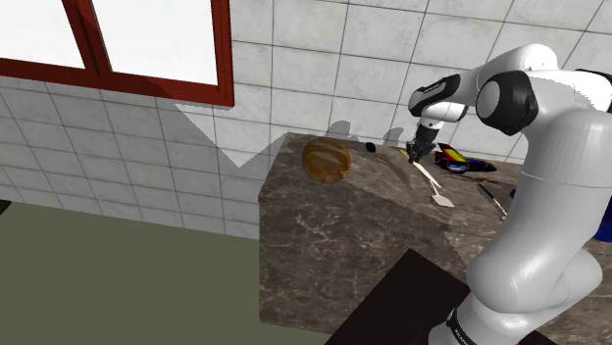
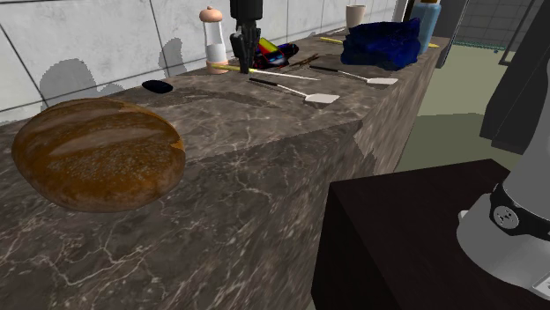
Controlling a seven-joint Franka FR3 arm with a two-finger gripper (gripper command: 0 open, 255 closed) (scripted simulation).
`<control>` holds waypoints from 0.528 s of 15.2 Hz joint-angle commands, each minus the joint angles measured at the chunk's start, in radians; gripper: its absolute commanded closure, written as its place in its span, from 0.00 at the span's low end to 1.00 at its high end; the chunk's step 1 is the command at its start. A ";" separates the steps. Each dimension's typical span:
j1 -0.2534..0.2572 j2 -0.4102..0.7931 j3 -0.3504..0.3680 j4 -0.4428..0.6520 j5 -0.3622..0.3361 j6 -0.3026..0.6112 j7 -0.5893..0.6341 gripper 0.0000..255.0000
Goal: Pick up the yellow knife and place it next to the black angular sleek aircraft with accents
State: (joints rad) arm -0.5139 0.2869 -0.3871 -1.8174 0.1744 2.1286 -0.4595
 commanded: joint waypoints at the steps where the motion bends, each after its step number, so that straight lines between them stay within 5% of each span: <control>1: -0.001 0.010 0.002 -0.017 0.006 0.026 -0.005 1.00; 8: -0.007 0.047 0.011 -0.052 0.029 0.095 -0.022 1.00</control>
State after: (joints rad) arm -0.5185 0.3304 -0.3766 -1.8666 0.2005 2.2171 -0.4776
